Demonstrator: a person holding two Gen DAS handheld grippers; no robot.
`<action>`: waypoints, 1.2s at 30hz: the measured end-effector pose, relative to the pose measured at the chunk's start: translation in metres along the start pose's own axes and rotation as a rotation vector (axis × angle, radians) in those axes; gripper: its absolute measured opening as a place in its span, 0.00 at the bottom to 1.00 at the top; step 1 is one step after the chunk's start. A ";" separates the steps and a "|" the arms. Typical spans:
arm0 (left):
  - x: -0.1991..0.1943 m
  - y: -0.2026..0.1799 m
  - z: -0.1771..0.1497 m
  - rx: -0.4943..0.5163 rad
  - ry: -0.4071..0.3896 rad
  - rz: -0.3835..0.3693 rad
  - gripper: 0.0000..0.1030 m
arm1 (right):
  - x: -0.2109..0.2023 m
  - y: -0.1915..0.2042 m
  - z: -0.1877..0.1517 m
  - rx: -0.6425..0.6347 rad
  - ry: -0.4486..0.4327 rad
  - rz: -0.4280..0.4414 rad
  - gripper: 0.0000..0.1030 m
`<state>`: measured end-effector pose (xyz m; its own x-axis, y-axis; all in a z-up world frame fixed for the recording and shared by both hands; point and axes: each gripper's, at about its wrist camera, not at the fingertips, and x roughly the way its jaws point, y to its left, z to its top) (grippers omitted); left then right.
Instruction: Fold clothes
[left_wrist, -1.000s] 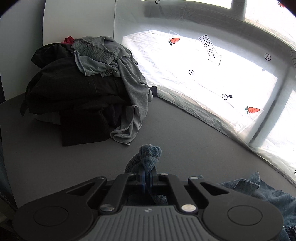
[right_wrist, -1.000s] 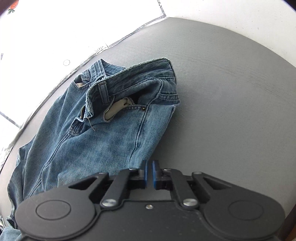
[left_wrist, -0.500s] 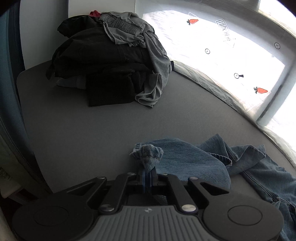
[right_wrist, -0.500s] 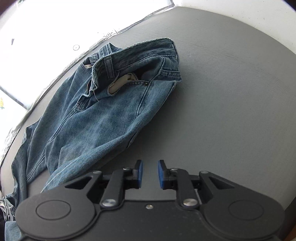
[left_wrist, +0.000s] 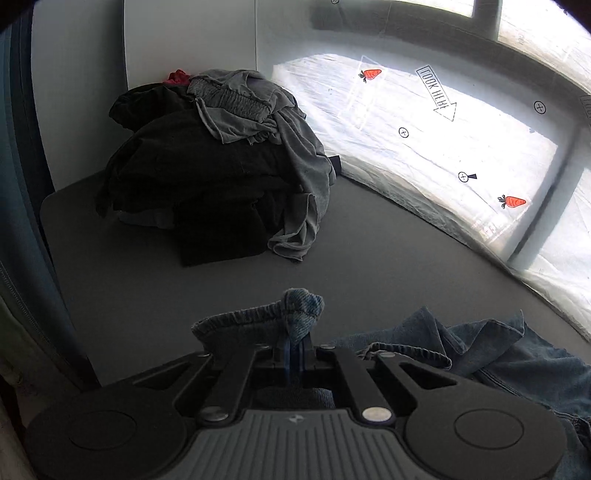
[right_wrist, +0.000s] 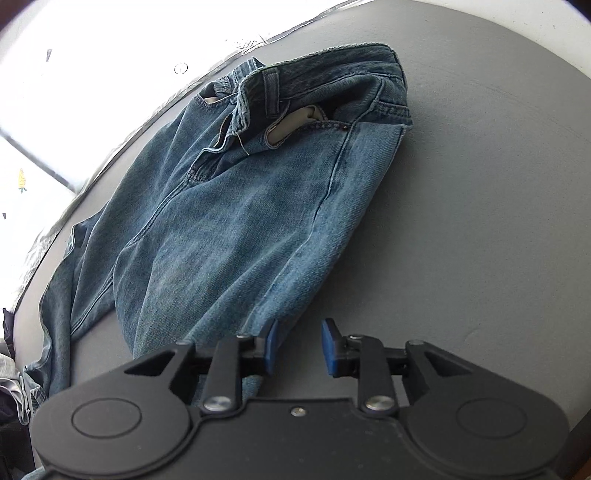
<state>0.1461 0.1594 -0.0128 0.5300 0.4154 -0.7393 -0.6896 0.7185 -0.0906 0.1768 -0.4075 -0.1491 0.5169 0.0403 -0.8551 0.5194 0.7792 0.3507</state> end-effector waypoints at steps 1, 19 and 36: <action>0.009 0.007 -0.001 -0.018 0.017 0.010 0.04 | 0.000 0.004 -0.003 -0.010 0.002 0.001 0.29; 0.103 0.031 0.046 -0.005 0.000 0.070 0.32 | -0.015 0.030 -0.039 -0.036 -0.040 -0.080 0.43; 0.130 -0.007 -0.002 -0.053 0.132 0.137 0.46 | 0.000 0.019 0.041 -0.125 -0.189 -0.141 0.81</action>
<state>0.2191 0.2073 -0.1091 0.3625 0.4281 -0.8278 -0.7779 0.6281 -0.0158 0.2145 -0.4183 -0.1271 0.5689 -0.1826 -0.8019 0.5138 0.8402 0.1732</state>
